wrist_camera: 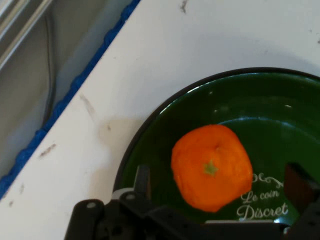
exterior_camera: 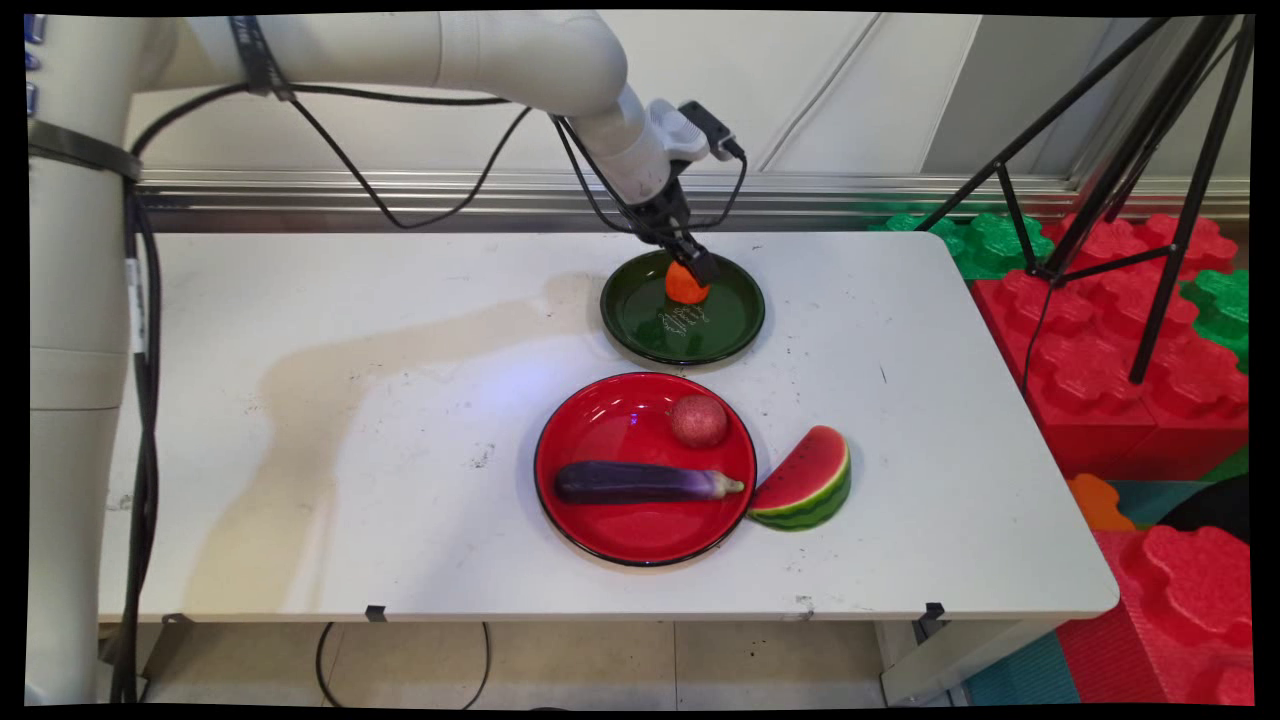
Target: Pick up the mandarin from the green plate, then place the picked object on the table
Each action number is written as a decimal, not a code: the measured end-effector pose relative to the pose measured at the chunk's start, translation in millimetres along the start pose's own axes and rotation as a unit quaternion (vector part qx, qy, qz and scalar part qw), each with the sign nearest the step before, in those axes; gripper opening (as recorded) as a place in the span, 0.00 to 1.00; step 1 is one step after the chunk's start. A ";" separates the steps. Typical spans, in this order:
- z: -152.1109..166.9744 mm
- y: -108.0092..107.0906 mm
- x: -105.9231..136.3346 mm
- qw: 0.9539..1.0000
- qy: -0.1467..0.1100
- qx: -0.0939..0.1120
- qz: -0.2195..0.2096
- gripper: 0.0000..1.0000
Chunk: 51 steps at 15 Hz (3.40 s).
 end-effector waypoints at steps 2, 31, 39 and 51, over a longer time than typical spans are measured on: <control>9.3 0.0 -0.5 1.000 -0.003 -0.003 -0.004 1.00; -139.9 20.2 -37.9 0.997 0.037 0.027 0.060 0.00; -197.1 5.4 -121.8 0.997 -0.007 0.040 0.060 0.00; -139.3 -40.2 -136.7 0.995 -0.056 0.060 0.050 0.00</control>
